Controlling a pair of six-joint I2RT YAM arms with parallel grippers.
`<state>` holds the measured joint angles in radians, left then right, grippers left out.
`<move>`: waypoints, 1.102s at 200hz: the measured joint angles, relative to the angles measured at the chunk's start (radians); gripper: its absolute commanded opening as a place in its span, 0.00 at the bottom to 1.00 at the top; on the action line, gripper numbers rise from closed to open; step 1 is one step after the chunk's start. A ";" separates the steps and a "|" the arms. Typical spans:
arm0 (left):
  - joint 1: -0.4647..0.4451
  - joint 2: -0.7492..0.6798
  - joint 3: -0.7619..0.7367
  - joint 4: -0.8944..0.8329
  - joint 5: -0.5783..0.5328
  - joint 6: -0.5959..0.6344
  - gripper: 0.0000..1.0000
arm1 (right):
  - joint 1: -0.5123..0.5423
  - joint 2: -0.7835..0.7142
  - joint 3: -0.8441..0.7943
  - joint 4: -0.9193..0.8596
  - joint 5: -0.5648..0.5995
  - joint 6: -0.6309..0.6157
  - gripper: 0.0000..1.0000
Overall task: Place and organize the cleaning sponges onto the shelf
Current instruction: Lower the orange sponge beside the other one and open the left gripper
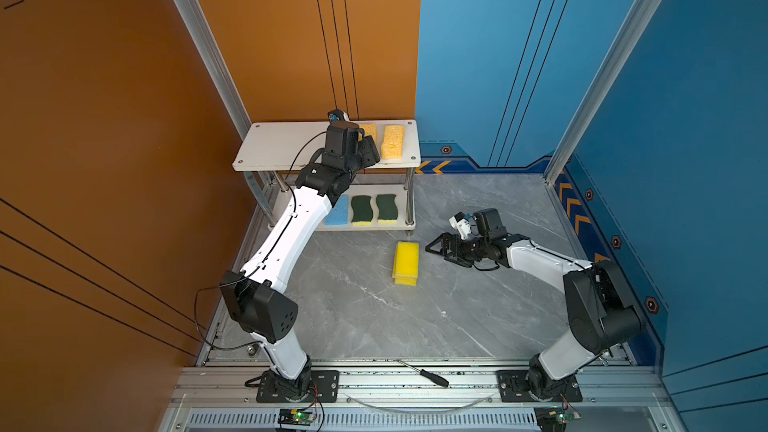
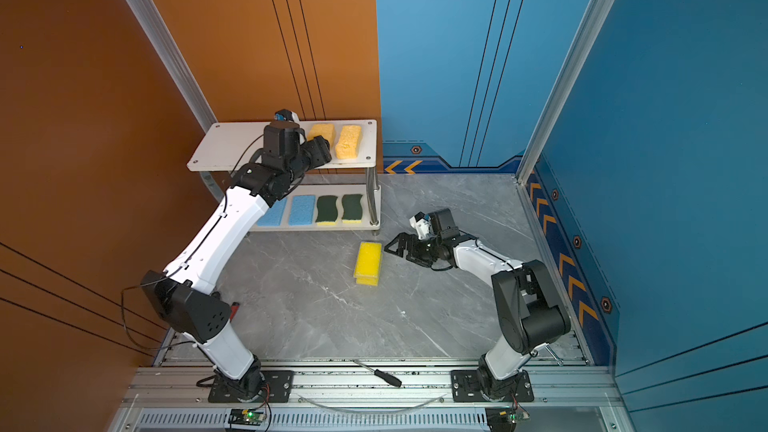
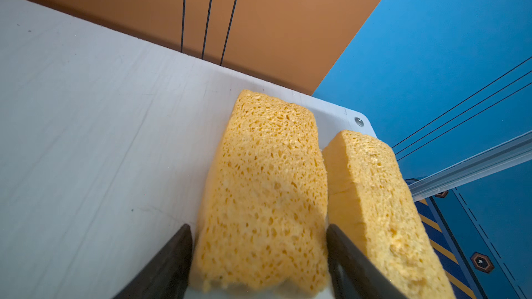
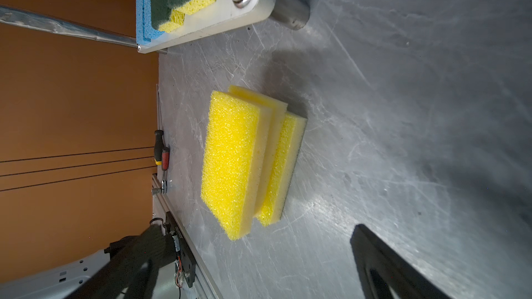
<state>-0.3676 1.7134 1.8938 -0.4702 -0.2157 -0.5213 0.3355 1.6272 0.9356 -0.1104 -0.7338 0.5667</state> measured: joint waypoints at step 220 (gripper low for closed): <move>0.014 -0.076 -0.072 0.025 0.097 -0.043 0.98 | 0.000 0.000 -0.002 0.010 0.000 0.001 1.00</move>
<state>-0.3534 1.6379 1.8221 -0.4450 -0.1184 -0.5648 0.3355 1.6272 0.9337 -0.1005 -0.7341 0.5678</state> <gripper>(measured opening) 0.962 0.999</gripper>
